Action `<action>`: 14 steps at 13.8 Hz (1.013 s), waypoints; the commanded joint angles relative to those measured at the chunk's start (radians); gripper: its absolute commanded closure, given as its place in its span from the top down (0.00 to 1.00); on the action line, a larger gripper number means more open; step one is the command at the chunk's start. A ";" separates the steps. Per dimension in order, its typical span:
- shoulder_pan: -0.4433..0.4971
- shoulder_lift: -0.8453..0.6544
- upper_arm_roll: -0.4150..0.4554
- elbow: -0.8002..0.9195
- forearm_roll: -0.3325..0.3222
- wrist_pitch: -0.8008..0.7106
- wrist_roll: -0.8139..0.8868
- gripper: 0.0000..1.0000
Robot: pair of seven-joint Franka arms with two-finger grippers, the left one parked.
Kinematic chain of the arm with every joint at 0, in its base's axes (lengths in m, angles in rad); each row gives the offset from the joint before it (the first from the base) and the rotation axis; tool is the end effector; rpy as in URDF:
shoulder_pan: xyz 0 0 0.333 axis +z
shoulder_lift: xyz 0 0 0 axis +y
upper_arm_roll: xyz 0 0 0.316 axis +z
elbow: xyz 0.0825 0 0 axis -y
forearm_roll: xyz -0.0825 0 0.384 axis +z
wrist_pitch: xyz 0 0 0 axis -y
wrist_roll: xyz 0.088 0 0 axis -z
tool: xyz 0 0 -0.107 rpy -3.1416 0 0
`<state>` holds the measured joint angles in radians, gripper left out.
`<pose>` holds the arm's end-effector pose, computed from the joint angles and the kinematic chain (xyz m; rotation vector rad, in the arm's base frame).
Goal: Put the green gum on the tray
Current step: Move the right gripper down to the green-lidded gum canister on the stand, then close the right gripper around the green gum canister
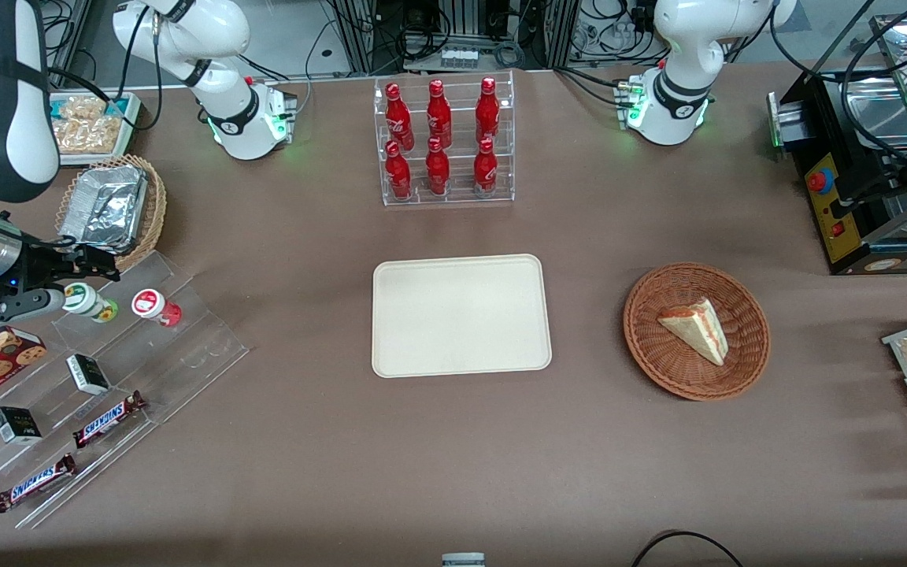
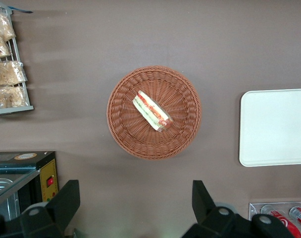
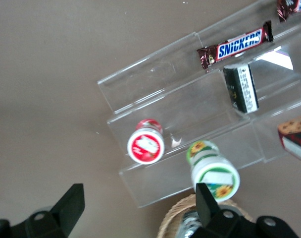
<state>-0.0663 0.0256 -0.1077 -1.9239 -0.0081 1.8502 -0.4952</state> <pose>0.5464 -0.0963 0.4664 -3.0745 -0.5020 0.1513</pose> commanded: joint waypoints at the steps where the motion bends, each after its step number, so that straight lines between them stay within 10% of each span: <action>1: -0.032 -0.023 0.000 -0.065 -0.004 0.087 -0.150 1.00; 14: -0.131 -0.018 -0.006 -0.227 -0.007 0.329 -0.539 1.00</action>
<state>-0.1849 0.0255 -0.1141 -2.1099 -0.0081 2.1316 -1.0075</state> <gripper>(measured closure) 0.000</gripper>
